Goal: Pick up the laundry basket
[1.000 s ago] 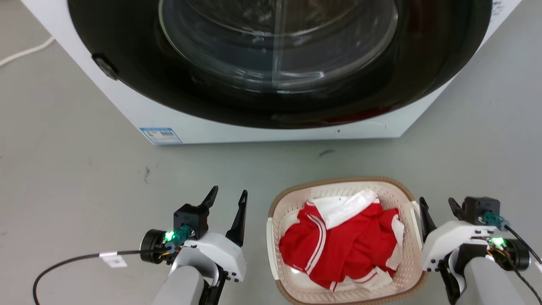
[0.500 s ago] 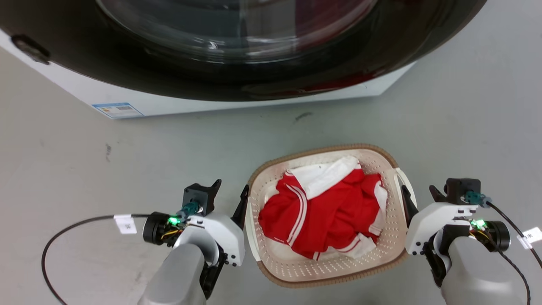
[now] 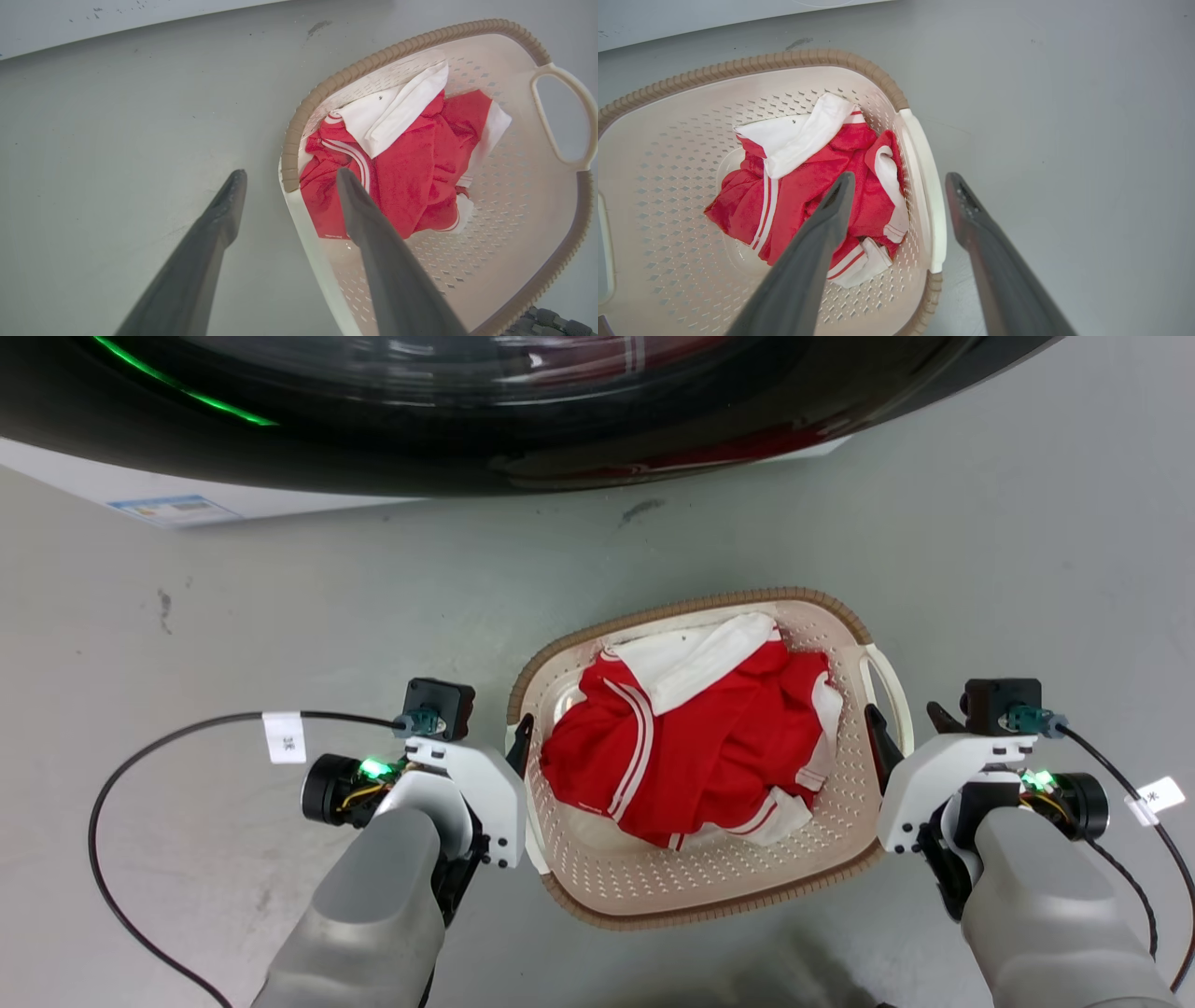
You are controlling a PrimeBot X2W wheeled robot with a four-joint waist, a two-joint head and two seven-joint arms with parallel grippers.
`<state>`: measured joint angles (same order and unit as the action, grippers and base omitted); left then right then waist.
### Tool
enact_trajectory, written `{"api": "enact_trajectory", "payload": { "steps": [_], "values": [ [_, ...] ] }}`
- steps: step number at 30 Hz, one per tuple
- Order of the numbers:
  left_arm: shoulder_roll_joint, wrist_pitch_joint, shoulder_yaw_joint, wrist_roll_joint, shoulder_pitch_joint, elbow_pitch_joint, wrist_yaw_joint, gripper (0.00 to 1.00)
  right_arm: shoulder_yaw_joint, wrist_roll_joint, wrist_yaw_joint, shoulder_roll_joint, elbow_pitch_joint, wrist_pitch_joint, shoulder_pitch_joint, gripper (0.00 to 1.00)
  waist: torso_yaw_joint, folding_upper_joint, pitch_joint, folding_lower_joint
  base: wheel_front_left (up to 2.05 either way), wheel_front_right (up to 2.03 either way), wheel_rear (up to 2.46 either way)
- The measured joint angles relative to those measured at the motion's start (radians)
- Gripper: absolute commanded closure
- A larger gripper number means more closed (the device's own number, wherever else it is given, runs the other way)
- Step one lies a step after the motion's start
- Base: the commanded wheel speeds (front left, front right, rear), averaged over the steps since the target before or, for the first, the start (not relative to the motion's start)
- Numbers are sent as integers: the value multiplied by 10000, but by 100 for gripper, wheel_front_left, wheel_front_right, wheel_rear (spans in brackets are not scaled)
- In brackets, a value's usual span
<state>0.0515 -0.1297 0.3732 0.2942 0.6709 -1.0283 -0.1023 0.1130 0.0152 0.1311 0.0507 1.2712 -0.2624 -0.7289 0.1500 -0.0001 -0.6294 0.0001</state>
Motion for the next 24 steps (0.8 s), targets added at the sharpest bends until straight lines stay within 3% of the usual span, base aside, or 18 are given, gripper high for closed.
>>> {"api": "enact_trajectory", "payload": {
  "steps": [24],
  "values": [
    [-61, 784, 780, 56, 1570, -1076, 58, 0, -1035, -1068, -35, 111, 81, 767, -901, 0, 136, 0, -1601, -1, 0, 0, 0]
  ]
}}
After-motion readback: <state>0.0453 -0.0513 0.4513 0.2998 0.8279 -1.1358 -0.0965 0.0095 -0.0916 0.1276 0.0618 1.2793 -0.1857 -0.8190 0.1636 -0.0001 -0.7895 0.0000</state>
